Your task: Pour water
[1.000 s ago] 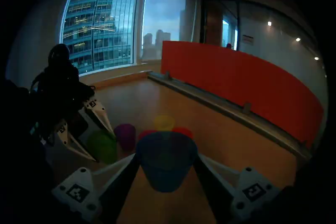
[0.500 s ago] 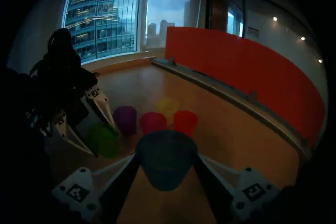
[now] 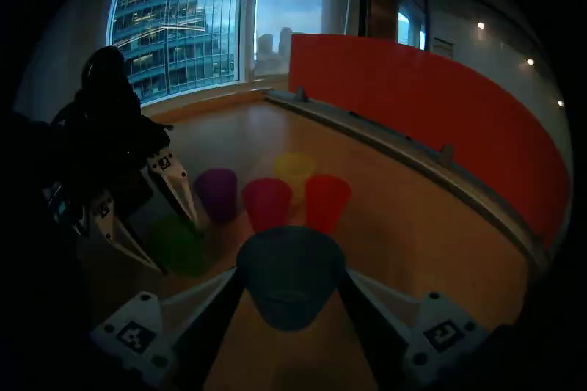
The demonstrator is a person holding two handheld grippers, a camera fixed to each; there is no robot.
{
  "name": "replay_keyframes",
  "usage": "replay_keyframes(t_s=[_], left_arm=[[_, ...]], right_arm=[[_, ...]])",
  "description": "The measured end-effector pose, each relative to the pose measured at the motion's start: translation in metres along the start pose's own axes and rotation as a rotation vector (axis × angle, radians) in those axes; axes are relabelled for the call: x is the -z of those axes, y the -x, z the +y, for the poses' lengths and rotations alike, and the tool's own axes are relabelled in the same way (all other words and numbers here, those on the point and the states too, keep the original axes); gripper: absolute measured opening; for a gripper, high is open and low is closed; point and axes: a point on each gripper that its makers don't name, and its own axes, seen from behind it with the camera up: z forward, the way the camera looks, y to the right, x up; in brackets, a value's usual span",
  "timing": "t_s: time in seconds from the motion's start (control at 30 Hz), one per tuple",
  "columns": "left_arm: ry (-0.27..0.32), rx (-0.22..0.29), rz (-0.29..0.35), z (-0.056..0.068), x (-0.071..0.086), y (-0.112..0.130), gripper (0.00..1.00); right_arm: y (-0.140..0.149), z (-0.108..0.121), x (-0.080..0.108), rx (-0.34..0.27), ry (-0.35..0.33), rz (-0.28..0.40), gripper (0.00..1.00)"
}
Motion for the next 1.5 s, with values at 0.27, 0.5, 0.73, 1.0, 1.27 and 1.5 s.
replay_keyframes(t_s=[0.27, 0.5, 0.73, 1.0, 1.27, 1.5], left_arm=[[0.011, 0.010, 0.005, 0.003, -0.002, 0.004, 0.86], [0.014, 0.029, 0.014, 0.002, 0.001, 0.008, 0.86], [0.012, 0.035, 0.025, 0.002, 0.003, 0.011, 0.86], [0.004, 0.030, 0.007, 0.000, 0.001, 0.016, 0.86], [-0.002, 0.028, -0.016, 0.000, 0.001, 0.025, 0.86], [-0.013, 0.045, -0.028, -0.002, 0.006, 0.034, 0.86]], right_arm=[[0.004, 0.000, -0.004, -0.007, -0.003, -0.007, 0.90], [0.011, -0.002, -0.008, -0.006, -0.004, -0.020, 0.91], [0.011, -0.005, -0.011, -0.005, -0.008, -0.023, 0.90], [0.011, -0.007, -0.013, -0.005, -0.009, -0.025, 0.90], [0.016, -0.009, -0.017, -0.010, -0.010, -0.031, 0.90], [0.024, -0.010, -0.021, -0.017, -0.011, -0.037, 0.90]])
